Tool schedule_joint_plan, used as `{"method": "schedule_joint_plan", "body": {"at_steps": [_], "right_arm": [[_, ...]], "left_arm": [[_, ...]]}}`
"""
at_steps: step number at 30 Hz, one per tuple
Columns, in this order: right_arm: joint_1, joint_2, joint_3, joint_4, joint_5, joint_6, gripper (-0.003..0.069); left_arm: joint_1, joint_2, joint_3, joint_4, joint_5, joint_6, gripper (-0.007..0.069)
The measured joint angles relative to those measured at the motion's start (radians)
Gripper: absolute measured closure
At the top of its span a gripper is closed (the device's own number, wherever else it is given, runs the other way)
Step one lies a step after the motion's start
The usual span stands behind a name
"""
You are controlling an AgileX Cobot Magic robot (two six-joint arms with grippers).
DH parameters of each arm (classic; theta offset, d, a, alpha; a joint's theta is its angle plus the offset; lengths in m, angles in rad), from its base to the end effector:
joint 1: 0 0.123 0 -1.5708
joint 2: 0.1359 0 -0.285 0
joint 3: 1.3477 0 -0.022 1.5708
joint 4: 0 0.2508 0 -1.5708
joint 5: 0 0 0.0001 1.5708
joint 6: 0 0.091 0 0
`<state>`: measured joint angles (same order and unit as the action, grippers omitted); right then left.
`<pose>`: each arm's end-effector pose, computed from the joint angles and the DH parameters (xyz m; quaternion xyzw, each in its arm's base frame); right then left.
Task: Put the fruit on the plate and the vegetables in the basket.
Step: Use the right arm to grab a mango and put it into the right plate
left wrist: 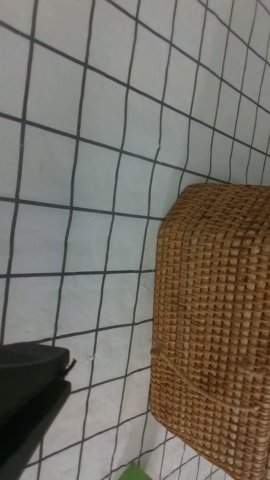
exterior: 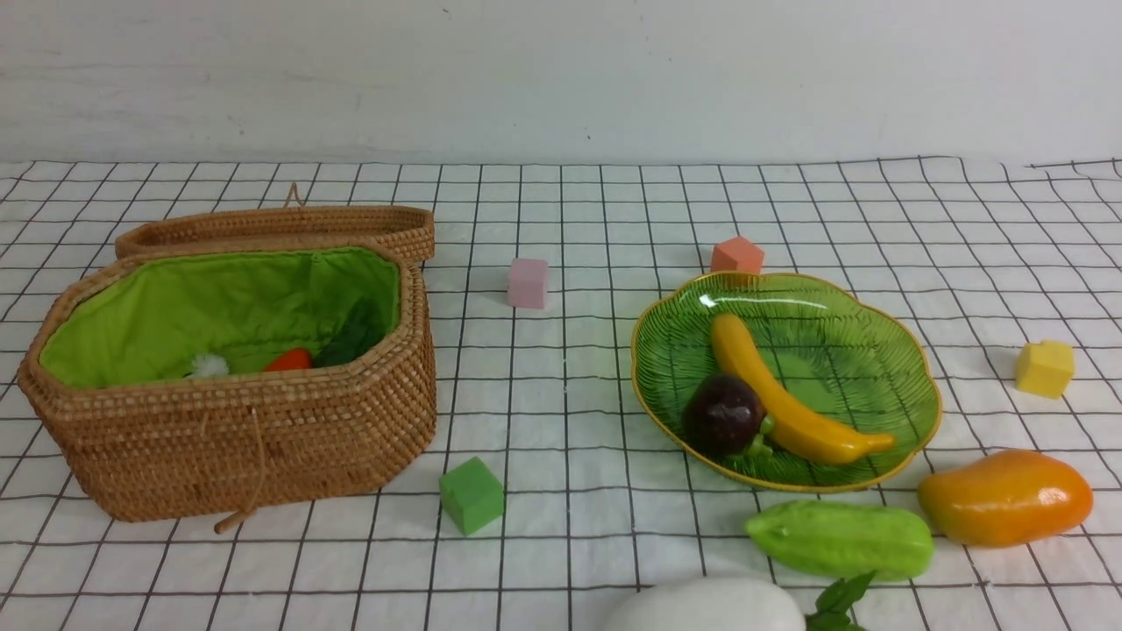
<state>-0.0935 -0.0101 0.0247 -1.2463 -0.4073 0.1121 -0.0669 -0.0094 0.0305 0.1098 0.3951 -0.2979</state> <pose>0.0513 0.0294 0.2164 -0.4299 0.4679 -0.3317 0.6973 0.0523 0.0004 0.1682 -0.0649 0.8101 -0.0595 0.5797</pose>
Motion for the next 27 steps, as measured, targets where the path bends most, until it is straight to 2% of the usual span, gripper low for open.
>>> {"method": "schedule_joint_plan", "body": {"at_steps": [2, 3, 4, 7, 9, 12, 13, 14, 15, 17, 18, 21, 22, 24, 27], "right_arm": [[0.0, 0.0, 0.0, -0.052, -0.179, 0.0, 0.0414], [0.0, 0.0, 0.0, -0.055, -0.192, 0.0, 0.0414], [0.0, 0.0, 0.0, -0.072, -0.288, 0.0, 0.0414], [0.0, 0.0, 0.0, -0.065, -0.452, 0.009, 0.0414], [0.0, 0.0, 0.0, -0.04, -0.496, 0.029, 0.0414], [0.0, 0.0, -0.019, 0.197, -0.628, 0.162, 0.0414], [0.0, 0.0, -0.044, 0.313, -0.639, 0.224, 0.0414], [0.0, 0.0, -0.051, 0.333, -0.639, 0.224, 0.0414], [0.0, -0.002, -0.108, 0.485, -0.611, 0.311, 0.0414], [0.0, -0.004, -0.171, 0.611, -0.536, 0.379, 0.0414], [0.0, -0.006, -0.259, 0.744, -0.386, 0.432, 0.0414], [0.0, 0.008, -0.475, 0.949, 0.091, 0.444, 0.0414], [0.0, 0.034, -0.561, 0.992, 0.29, 0.416, 0.0414], [0.0, 0.124, -0.681, 1.044, 0.555, 0.352, 0.0414], [0.0, 0.314, -0.838, 1.073, 0.887, 0.264, 0.0414]], "left_arm": [[0.0, 0.0, 0.0, 0.0, 0.0, 0.0, 0.0589], [0.0, 0.0, 0.0, 0.0, 0.0, 0.0, 0.0589], [0.0, 0.0, 0.0, 0.0, 0.0, 0.0, 0.0589], [0.0, 0.0, 0.0, 0.0, 0.0, 0.0, 0.0589], [0.0, 0.0, 0.0, 0.0, 0.0, 0.0, 0.0589], [0.0, 0.0, 0.0, 0.0, 0.0, 0.0, 0.0589], [0.0, 0.0, 0.0, 0.0, 0.0, 0.0, 0.0589], [0.0, 0.0, 0.0, 0.0, 0.0, 0.0, 0.0589], [0.0, 0.0, 0.0, 0.0, 0.0, 0.0, 0.0589], [0.0, 0.0, 0.0, 0.0, 0.0, 0.0, 0.0588], [0.0, 0.0, 0.0, 0.0, 0.0, 0.0, 0.0588], [0.0, 0.0, 0.0, 0.0, 0.0, 0.001, 0.0587], [0.0, 0.0, 0.0, 0.0, 0.0, 0.001, 0.0585], [0.0, 0.0, 0.0, 0.0, 0.0, 0.001, 0.0585], [0.0, 0.0, 0.0, 0.0, -0.001, 0.001, 0.0584]]}}
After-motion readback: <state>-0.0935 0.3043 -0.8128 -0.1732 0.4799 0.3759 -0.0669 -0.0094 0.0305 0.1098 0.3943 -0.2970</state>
